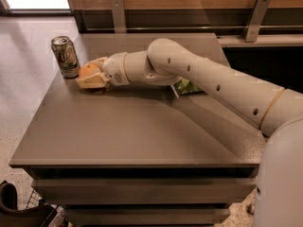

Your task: Move orange near 7up can

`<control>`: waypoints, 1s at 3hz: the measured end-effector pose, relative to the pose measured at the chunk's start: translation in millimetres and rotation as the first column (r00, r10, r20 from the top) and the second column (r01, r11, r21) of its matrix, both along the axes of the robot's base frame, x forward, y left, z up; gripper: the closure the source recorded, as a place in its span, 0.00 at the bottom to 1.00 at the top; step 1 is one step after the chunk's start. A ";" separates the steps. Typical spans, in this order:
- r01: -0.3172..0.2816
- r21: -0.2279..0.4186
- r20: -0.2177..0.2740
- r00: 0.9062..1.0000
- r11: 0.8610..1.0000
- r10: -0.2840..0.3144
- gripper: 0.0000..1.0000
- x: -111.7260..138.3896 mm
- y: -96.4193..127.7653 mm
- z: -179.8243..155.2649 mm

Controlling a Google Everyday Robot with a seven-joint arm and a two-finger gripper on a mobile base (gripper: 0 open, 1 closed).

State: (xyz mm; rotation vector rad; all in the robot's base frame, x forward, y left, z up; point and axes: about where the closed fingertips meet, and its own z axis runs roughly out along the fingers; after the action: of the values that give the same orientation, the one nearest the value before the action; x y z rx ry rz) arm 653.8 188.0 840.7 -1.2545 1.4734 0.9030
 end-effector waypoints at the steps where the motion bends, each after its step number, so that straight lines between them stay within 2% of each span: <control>1: 0.005 0.012 0.009 1.000 1.000 -0.005 0.90 6.6 -1.5 -5.7; 3: 0.002 0.012 0.008 1.000 1.000 -0.002 0.44 5.8 0.4 -3.7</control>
Offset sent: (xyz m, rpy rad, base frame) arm 0.0067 -0.0015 -0.0101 0.0121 -0.0088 -0.0051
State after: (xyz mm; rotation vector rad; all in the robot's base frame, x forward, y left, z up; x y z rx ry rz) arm 659.6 188.5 837.0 -1.2462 1.4601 0.9035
